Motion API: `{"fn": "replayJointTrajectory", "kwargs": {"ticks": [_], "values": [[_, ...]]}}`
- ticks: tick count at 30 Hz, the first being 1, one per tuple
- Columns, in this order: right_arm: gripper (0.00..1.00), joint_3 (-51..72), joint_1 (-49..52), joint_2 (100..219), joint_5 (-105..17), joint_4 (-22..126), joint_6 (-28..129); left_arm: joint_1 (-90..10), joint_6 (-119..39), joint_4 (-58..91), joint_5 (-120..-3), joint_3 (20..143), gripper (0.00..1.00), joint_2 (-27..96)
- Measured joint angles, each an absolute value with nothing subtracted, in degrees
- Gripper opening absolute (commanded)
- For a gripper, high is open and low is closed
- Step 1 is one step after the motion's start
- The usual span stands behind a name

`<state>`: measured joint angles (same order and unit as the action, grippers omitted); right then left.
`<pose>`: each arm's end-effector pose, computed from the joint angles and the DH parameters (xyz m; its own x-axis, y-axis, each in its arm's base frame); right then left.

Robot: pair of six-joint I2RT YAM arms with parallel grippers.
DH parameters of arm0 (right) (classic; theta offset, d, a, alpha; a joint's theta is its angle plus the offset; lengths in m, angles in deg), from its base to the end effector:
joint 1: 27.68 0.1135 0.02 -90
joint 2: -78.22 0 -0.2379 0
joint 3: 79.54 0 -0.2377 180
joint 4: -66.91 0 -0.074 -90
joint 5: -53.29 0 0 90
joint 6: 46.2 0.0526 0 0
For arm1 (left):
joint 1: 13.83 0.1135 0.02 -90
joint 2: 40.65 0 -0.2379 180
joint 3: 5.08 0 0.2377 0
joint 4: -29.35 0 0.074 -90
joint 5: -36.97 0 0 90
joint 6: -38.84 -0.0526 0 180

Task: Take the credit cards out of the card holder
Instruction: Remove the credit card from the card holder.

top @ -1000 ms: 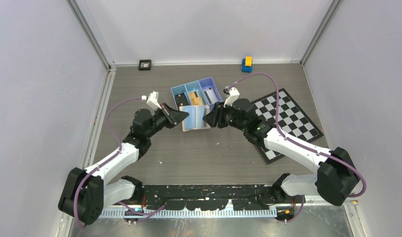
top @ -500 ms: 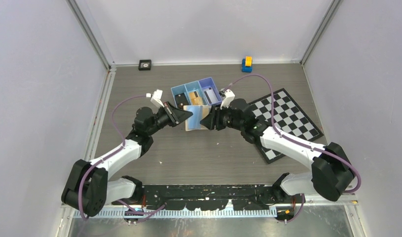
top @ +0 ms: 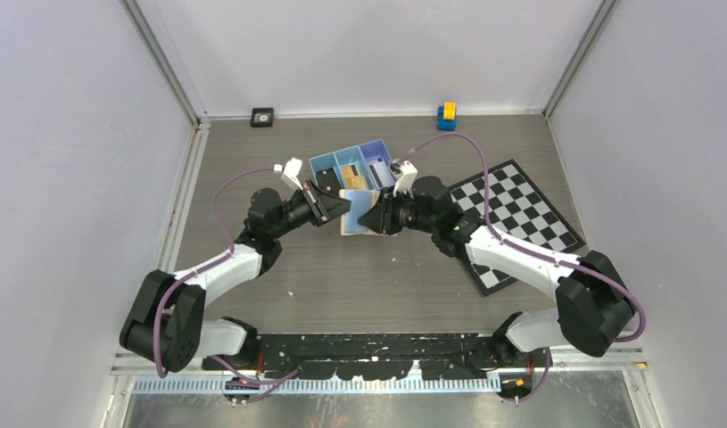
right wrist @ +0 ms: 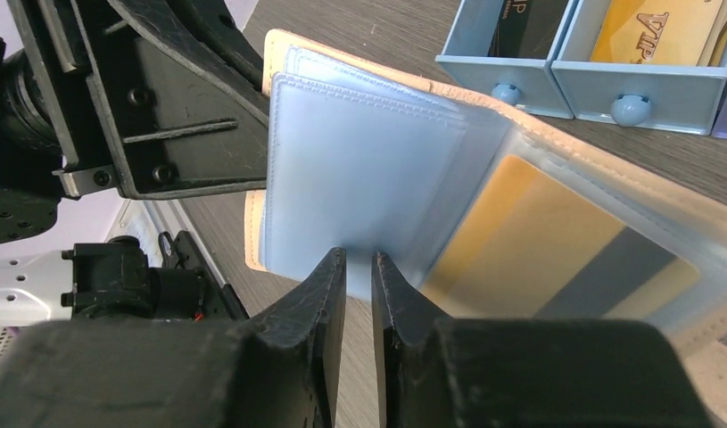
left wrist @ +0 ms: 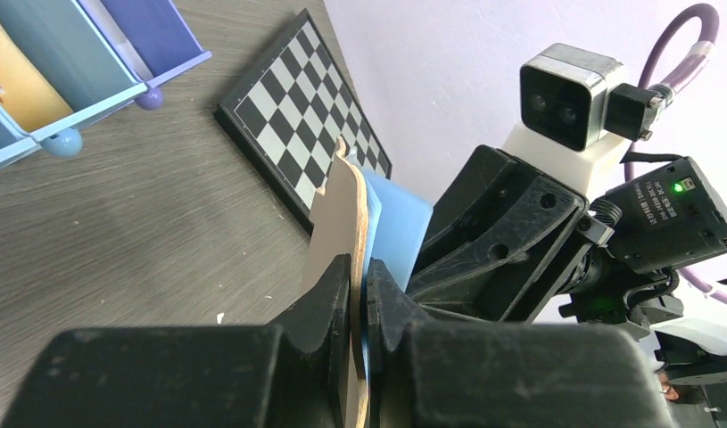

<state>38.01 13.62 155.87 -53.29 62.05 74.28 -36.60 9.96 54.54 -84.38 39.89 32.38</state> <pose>0.2270 0.2194 0.2409 -0.6451 0.0804 -0.7599 -0.5880 0.5829 0.5608 0.2468 -0.1333 0.2233 -0.7312 -0.5041 -0.4596 0.3506 0.3002 -0.8871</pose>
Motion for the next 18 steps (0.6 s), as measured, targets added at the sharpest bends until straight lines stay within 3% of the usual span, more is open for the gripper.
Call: {"fn": "replayJointTrajectory", "kwargs": {"ticks": [7, 11, 18], "values": [[0.20, 37.59, 13.62, 157.14, -52.54, 61.48, 74.34, -37.82, 10.38, 56.23, -85.69, 41.72, 0.05, 36.80], [0.10, 36.48, 13.62, 158.32, -50.31, 58.88, 74.28, -39.35, 10.11, 57.25, -85.67, 43.43, 0.03, 42.44], [0.01, 29.66, 13.44, 168.33, -45.13, 50.75, 75.28, -39.53, 7.78, 55.16, -84.58, 46.60, 0.02, 52.93]]}}
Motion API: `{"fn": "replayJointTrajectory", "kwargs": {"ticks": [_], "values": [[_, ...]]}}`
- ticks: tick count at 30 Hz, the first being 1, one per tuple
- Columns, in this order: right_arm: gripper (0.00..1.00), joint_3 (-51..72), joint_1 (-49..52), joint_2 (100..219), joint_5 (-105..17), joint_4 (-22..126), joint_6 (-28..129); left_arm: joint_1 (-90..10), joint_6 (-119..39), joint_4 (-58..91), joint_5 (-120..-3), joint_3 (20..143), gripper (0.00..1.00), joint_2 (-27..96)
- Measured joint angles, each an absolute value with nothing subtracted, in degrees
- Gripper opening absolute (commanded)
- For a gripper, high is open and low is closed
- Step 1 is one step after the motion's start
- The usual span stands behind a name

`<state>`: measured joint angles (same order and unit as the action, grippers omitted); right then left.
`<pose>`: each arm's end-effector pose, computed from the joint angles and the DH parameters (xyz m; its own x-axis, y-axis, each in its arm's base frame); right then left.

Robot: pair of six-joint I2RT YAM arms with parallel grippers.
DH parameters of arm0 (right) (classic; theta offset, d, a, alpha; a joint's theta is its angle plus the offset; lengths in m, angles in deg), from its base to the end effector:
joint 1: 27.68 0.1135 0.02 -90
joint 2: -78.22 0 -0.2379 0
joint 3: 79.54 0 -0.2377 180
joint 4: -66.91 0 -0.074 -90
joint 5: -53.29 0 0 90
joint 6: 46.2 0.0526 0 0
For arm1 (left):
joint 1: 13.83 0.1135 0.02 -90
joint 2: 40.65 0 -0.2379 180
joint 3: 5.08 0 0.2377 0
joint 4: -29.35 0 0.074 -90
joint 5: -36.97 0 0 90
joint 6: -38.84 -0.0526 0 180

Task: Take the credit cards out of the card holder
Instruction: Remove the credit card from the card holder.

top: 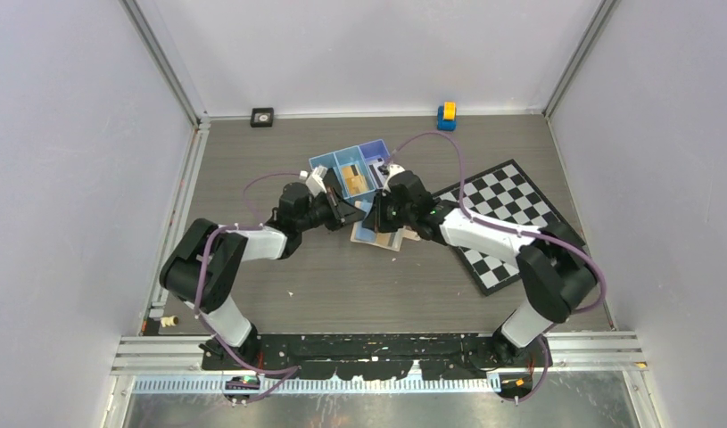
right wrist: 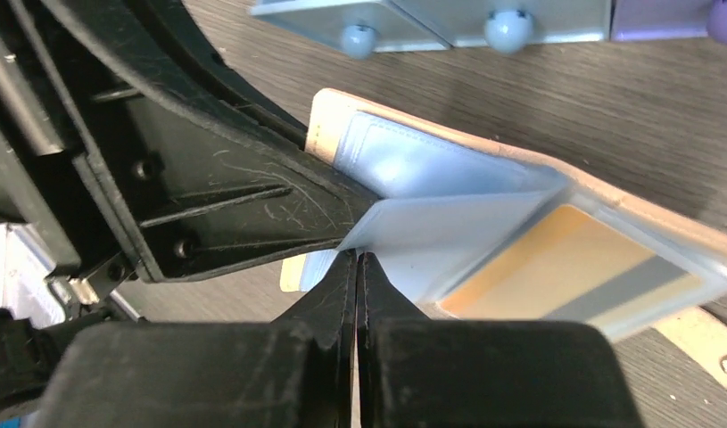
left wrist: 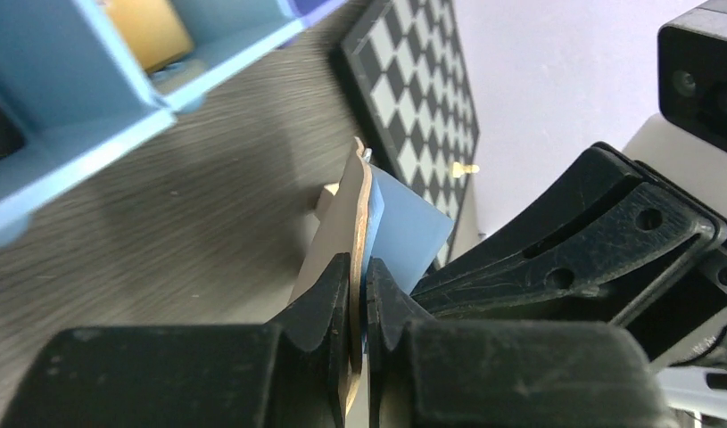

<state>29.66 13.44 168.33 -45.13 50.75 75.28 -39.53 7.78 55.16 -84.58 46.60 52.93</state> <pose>0.2567 0.2343 0.1997 -0.7594 0.0227 -0.6502 -0.4031 0.7679 0.4978 0.2818 -0.1662 0.1593 -0.8335 -0.4090 -0.3715 0.2105 0.3866 -0.8979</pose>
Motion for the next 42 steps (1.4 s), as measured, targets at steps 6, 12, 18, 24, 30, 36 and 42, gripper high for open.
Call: {"fn": "replayJointTrajectory", "kwargs": {"ticks": [6, 12, 18, 24, 30, 36, 42], "values": [[0.01, 27.93, 12.48, 174.54, -43.45, 46.84, 76.97, -39.35, 5.31, 50.85, -83.53, 48.37, 0.02, 56.36], [0.00, 27.84, 9.90, 177.53, -42.77, 45.81, 78.30, -39.35, 3.75, 48.84, -83.51, 50.92, 0.06, 57.19], [0.01, 27.78, 9.16, 178.84, -43.60, 46.66, 79.09, -39.35, 3.62, 46.11, -84.45, 52.72, 0.30, 60.21], [0.01, 27.87, 8.94, 178.84, -45.61, 49.85, 79.74, -39.37, 3.36, 44.45, -86.65, 54.49, 0.51, 61.69], [0.01, 27.89, 8.11, 178.95, -46.99, 51.25, 80.03, -39.46, 2.20, 44.40, -87.59, 55.10, 0.54, 61.41], [0.01, 28.24, 7.04, 179.56, -48.48, 52.72, 81.25, -39.46, 0.74, 41.15, -87.24, 55.51, 0.44, 61.32], [0.00, 29.11, 6.97, 179.48, -47.78, 53.09, 81.67, -39.90, -2.65, 32.84, -84.23, 58.92, 0.43, 61.30]]}}
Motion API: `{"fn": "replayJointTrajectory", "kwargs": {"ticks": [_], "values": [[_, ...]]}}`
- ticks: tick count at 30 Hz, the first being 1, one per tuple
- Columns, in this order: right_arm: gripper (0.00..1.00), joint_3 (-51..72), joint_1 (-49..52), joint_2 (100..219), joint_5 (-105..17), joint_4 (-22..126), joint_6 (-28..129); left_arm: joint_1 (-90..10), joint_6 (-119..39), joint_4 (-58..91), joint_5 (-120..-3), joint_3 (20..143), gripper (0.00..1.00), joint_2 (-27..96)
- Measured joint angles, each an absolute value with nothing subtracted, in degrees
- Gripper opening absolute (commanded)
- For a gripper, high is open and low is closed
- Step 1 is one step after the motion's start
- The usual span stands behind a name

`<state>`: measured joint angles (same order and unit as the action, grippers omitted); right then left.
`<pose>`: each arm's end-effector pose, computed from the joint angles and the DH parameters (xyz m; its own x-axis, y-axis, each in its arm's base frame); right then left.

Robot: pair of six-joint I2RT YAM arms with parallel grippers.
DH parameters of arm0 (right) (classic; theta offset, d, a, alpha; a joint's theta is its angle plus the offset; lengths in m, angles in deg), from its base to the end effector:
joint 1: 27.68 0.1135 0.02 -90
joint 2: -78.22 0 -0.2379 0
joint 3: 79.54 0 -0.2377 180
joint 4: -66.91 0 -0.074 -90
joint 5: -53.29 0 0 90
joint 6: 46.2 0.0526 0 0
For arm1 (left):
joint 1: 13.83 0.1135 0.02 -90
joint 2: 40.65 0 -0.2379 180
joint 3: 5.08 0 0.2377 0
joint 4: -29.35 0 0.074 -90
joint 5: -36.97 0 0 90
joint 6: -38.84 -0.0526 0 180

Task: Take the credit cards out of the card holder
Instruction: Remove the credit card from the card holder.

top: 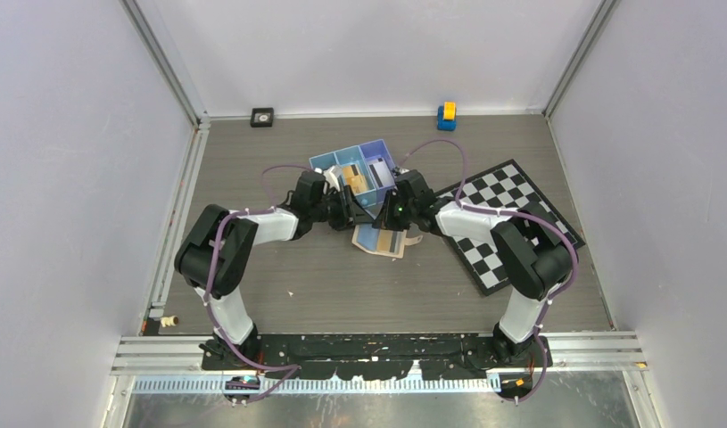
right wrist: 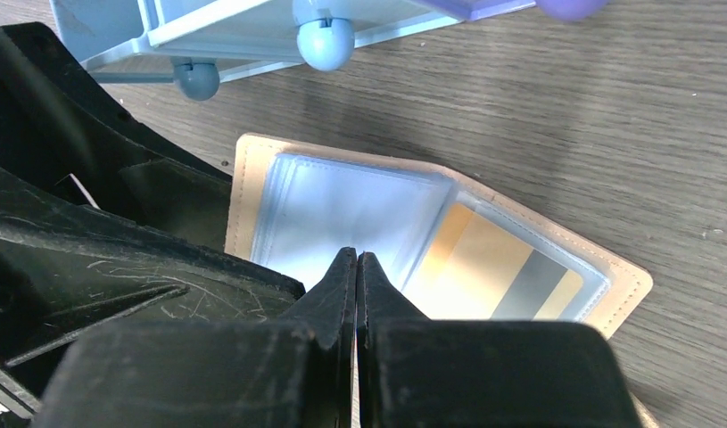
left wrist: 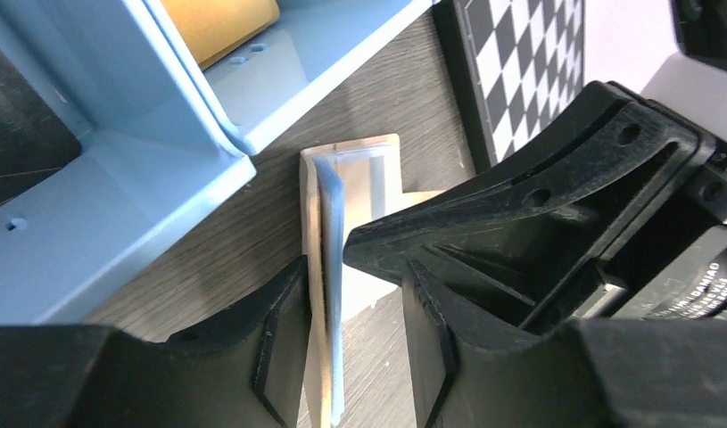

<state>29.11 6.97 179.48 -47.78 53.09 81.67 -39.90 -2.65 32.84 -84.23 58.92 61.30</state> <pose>0.2931 0.2148 0.1415 -0.8615 0.1369 -0.4890 -0.1815 0.8163 0.5484 0.3067 -0.1804 0.1327 -0.9057 -0.2702 -0.3267 0.1225 0.5709 -0.8118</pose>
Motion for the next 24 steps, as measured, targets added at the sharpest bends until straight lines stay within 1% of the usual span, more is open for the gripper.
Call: {"fn": "replayJointTrajectory", "kwargs": {"ticks": [3, 10, 11, 13, 15, 17, 22, 24], "values": [[0.00, 29.16, 6.97, 179.48, -47.23, 52.78, 81.67, -40.27, -4.00, 30.06, -82.92, 59.69, 0.42, 61.04], [0.00, 27.56, 6.95, 181.09, -46.53, 49.07, 81.51, -40.47, -5.19, 27.66, -82.17, 60.13, 0.35, 61.02], [0.01, 27.32, 6.97, 181.29, -46.25, 48.30, 81.45, -40.47, -5.16, 27.55, -82.15, 60.13, 0.33, 61.02], [0.01, 26.95, 6.97, 181.40, -45.64, 46.90, 81.38, -40.47, -5.16, 27.07, -82.13, 60.13, 0.24, 61.02], [0.01, 26.42, 6.97, 181.42, -44.94, 45.46, 81.18, -40.51, -5.08, 26.44, -82.09, 60.13, 0.22, 61.04], [0.01, 25.81, 6.97, 181.57, -44.24, 44.48, 81.05, -40.68, -5.16, 26.28, -82.09, 60.13, 0.22, 61.17], [0.01, 23.98, 6.95, 183.83, -43.52, 43.25, 80.97, -41.28, -5.25, 26.24, -82.24, 60.32, 0.31, 61.65], [0.00, 23.74, 6.95, 184.74, -43.71, 43.25, 81.03, -41.69, -5.21, 26.24, -82.65, 61.11, 0.32, 62.11]]}}
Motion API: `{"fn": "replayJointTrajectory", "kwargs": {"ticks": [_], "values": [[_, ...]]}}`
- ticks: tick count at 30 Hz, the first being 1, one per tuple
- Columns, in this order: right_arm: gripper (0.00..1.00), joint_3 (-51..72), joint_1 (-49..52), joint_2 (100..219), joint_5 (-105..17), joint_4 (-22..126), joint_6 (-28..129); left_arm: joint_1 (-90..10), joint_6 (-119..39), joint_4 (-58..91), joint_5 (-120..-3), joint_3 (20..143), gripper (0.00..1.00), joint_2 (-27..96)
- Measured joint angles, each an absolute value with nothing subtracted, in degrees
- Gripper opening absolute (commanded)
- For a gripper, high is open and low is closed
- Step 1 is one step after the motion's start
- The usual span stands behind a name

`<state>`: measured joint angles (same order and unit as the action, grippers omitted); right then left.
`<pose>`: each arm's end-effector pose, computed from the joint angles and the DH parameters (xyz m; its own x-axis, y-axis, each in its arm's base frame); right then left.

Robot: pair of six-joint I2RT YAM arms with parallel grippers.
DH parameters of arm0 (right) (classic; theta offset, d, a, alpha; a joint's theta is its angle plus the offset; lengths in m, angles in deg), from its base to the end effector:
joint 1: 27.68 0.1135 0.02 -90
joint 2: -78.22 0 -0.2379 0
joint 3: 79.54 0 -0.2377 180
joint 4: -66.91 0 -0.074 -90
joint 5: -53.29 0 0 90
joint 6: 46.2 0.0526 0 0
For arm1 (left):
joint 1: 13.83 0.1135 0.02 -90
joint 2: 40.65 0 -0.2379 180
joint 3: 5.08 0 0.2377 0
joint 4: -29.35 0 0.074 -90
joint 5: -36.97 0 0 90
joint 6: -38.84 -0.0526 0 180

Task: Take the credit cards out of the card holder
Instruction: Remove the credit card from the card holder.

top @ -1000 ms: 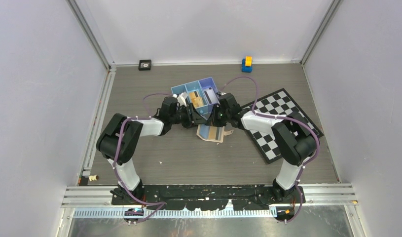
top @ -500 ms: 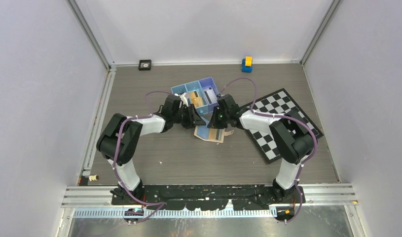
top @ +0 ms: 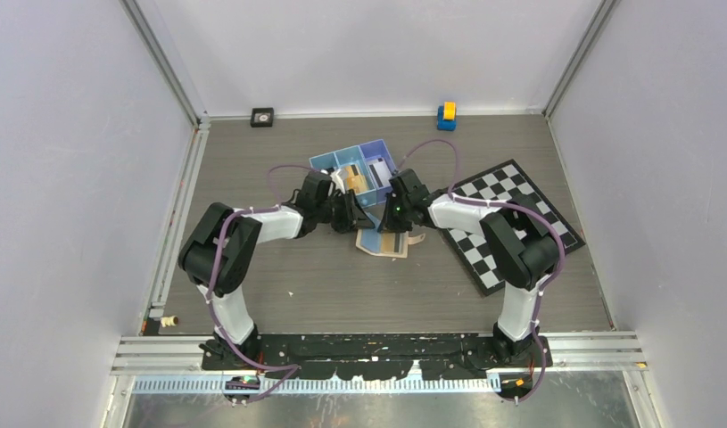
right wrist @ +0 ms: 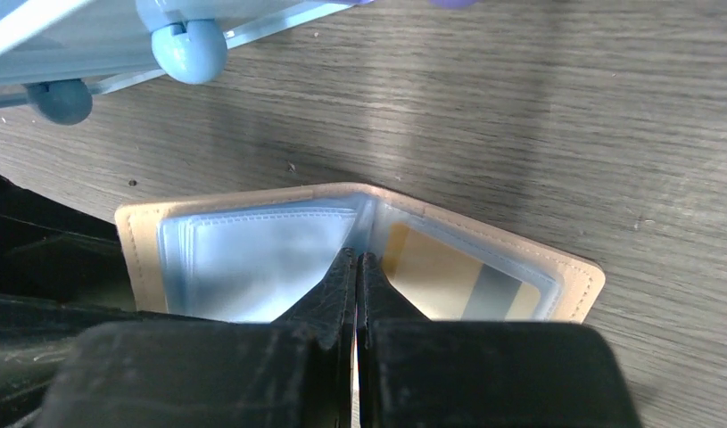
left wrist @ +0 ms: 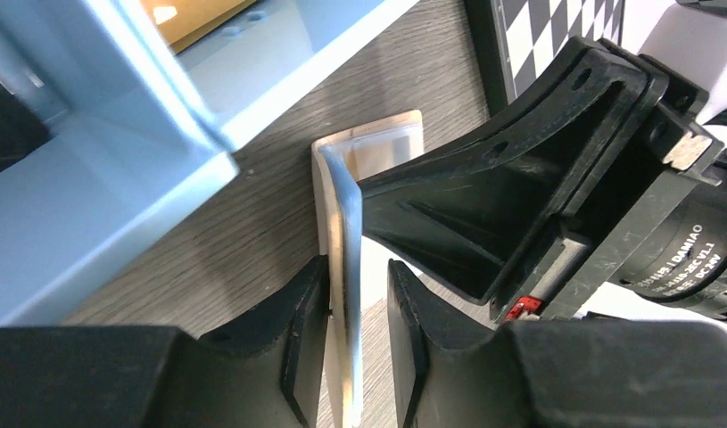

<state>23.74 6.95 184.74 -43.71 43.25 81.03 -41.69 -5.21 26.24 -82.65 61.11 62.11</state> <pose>0.3000 0.2150 0.1220 -0.9038 0.1056 -0.4148 -0.0967 0.8937 0.4382 0.3022 -0.1892 0.1275 -0.9262 -0.2172 -0.3083 0.1106 0.6252 -0.7726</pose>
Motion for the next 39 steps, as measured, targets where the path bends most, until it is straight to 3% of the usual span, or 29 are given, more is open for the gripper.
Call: {"fn": "replayJointTrajectory", "kwargs": {"ticks": [3, 10, 15, 18, 26, 29, 35, 39], "values": [[0.01, 23.58, 6.84, 184.74, -43.80, 43.23, 81.01, -42.24, -5.27, 26.22, -83.18, 62.64, 0.30, 63.16], [0.01, 24.22, 6.69, 184.37, -44.28, 44.04, 81.08, -42.37, -5.64, 24.73, -83.62, 64.08, 0.00, 64.67], [0.02, 28.74, 6.71, 178.16, -42.60, 45.07, 80.99, -42.35, -6.06, 24.12, -83.40, 63.73, 0.00, 64.19], [0.11, 32.04, 6.71, 170.91, -39.98, 46.01, 80.97, -42.15, -5.01, 25.30, -83.40, 60.91, 0.00, 61.24], [0.69, 40.57, 6.69, 152.13, -32.85, 53.09, 81.16, -37.65, 3.56, 37.61, -85.63, 48.30, 0.00, 45.65], [0.82, 43.01, 6.36, 150.19, -31.43, 55.54, 81.84, -36.49, 4.37, 39.62, -84.10, 46.23, 0.00, 39.88], [0.84, 46.60, 3.93, 150.56, -34.40, 60.13, 84.70, -35.55, 5.61, 43.90, -81.26, 41.50, 0.00, 31.09], [0.75, 49.07, 1.64, 151.00, -38.73, 65.50, 87.20, -34.96, 6.25, 46.15, -80.01, 39.52, 0.00, 28.60]]}}
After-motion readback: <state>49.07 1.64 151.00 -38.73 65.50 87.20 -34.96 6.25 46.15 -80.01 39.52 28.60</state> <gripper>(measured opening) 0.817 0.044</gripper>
